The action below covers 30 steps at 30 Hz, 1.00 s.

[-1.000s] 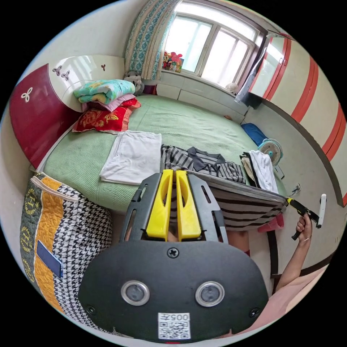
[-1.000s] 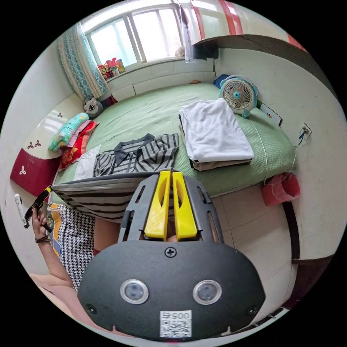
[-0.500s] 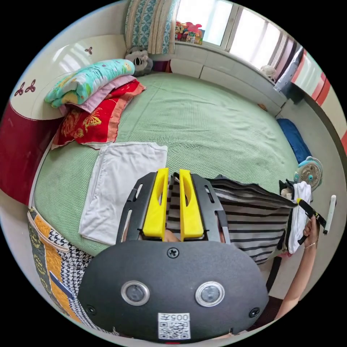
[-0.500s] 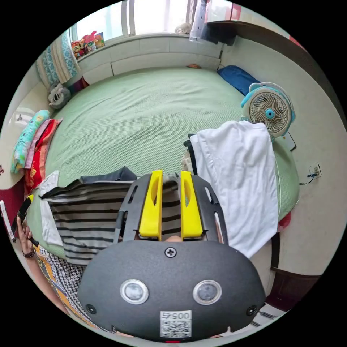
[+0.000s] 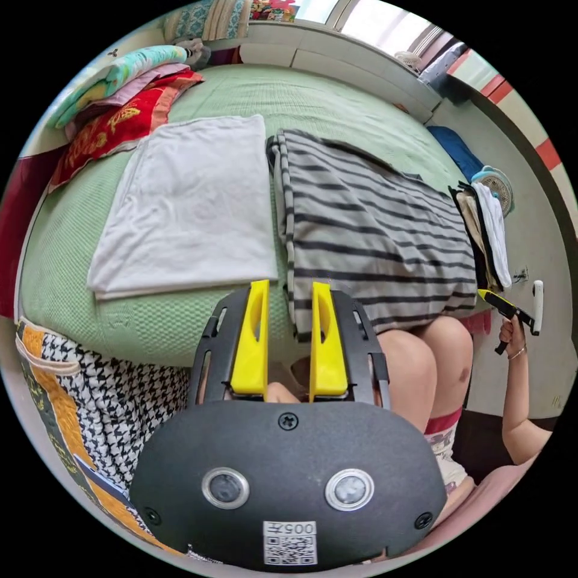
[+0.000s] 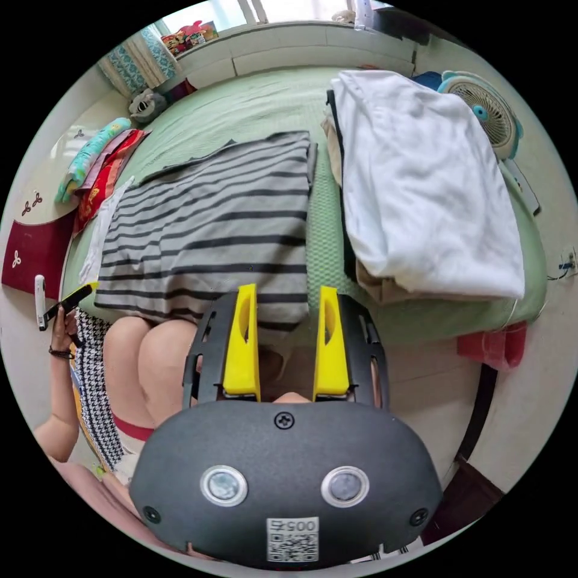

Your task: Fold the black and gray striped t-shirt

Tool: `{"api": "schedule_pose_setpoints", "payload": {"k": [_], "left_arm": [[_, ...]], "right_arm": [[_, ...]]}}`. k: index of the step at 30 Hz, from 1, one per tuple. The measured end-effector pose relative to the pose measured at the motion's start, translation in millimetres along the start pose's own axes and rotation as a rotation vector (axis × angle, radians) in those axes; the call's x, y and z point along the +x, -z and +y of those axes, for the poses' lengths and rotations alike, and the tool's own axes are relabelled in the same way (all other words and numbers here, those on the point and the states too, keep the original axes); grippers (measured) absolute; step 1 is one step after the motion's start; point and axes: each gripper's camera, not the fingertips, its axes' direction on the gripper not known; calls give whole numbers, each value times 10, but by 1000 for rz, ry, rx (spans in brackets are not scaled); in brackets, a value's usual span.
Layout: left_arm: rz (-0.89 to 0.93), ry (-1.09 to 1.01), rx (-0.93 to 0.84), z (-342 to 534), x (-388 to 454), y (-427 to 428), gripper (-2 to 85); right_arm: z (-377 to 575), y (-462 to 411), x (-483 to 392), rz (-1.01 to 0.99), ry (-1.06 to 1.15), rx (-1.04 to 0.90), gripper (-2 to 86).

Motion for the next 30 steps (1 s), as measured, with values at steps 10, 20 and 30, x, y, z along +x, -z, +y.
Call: {"api": "schedule_pose_setpoints", "payload": {"k": [10, 20, 30], "left_arm": [[-107, -28, -94, -84, 401, -684, 53], [-112, -54, -12, -8, 650, -400, 24], [-108, 18, -42, 300, 698, -645, 85]], "right_arm": [[218, -612, 159, -45, -83, -31, 103], [356, -370, 197, -8, -58, 46, -12], [844, -720, 644, -86, -100, 26, 35]]}}
